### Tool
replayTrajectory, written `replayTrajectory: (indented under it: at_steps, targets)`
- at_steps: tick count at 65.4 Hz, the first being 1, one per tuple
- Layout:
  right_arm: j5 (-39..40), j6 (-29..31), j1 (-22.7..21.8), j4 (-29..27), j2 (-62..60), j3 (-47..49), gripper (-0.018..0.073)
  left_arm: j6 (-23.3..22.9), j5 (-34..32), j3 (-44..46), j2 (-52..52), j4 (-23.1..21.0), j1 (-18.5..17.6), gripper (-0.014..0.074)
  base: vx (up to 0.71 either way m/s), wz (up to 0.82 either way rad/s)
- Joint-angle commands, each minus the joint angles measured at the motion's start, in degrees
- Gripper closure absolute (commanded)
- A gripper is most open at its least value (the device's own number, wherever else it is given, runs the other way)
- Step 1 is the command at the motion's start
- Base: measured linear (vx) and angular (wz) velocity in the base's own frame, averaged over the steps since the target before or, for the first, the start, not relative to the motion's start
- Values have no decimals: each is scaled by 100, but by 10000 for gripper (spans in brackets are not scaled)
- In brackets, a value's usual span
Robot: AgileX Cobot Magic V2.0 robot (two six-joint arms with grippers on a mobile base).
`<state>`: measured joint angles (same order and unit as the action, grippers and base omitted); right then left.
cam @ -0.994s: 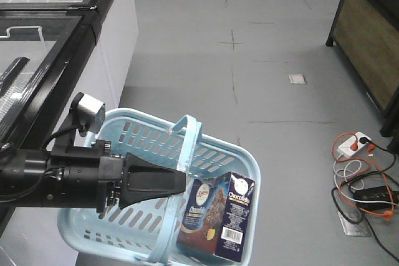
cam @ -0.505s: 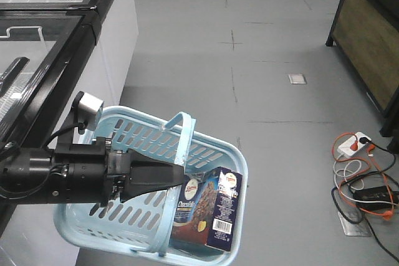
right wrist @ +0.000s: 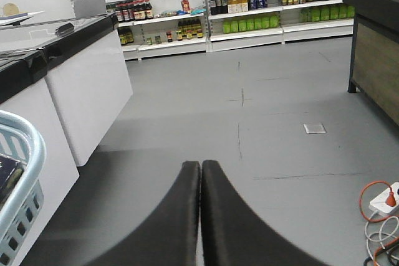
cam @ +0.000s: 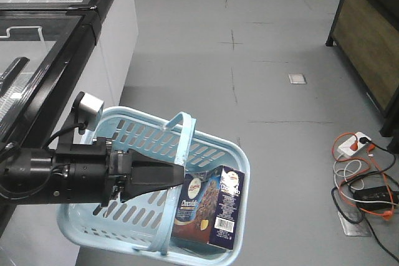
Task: Left arm holds basket, right arm returns cookies
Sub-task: 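Hold the basket steady with the left gripper while the base turns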
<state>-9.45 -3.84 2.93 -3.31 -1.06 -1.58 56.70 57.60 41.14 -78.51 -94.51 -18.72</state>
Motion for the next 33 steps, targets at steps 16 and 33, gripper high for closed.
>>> replayTrajectory:
  at_steps: [16, 33]
  targets:
    - [396, 9, -1, 14, -20, -119, 567, 109, 332, 159, 182, -705, -27, 604, 0, 0]
    - [396, 9, -1, 14, -20, -119, 567, 109, 332, 159, 182, -705, -27, 604, 0, 0]
